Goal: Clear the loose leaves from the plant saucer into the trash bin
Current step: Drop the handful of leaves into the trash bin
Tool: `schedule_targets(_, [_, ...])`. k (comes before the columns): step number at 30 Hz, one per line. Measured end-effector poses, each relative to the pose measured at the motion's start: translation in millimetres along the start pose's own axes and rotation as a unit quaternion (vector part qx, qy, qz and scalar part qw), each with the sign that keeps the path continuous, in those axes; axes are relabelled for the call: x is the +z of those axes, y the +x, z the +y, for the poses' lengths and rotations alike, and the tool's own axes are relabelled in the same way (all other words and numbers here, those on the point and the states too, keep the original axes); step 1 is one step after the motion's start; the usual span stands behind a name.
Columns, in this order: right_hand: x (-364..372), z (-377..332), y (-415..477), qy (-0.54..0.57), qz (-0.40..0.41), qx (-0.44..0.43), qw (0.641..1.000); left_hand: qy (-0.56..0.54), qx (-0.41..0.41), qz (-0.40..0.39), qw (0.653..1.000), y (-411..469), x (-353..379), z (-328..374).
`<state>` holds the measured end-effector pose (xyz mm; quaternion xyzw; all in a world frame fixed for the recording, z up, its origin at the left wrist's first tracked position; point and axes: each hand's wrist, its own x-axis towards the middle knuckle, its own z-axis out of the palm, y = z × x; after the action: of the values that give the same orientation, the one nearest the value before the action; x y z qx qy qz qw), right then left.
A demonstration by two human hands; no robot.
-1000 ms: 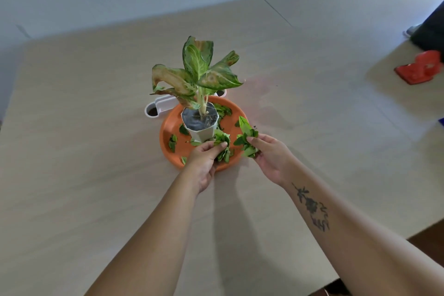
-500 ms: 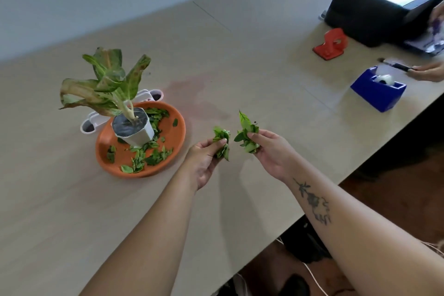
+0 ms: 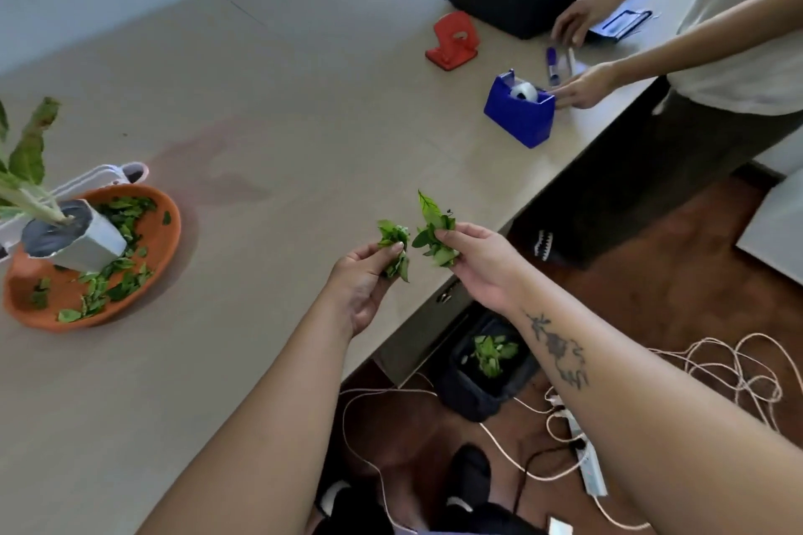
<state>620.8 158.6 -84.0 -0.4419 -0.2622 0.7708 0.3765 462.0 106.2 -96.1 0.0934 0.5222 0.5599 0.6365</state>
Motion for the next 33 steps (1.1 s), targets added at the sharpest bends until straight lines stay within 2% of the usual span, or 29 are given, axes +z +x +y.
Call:
schedule_targets(4, [-55.3,-7.3,-10.4,0.012,0.031,-0.002,0.999,0.006,-0.029,-0.021,0.999,-2.2,40.9,-38.5])
schedule_targets(13, [-131.3,8.4,-17.0,0.064,0.115,0.017,0.991,0.056,-0.093,-0.031,0.994,9.7,77.1,-99.4])
schedule_targets(21, [-188.5,51.9,8.5,0.068,0.180,0.053,0.980,0.148,-0.119,-0.023,0.982,53.4,66.7,-162.2])
schedule_targets(33, [-279.8,159.9,76.3,-0.027,0.264,0.112,0.958,0.244,-0.139,-0.017,0.959,149.5,13.6,-292.1])
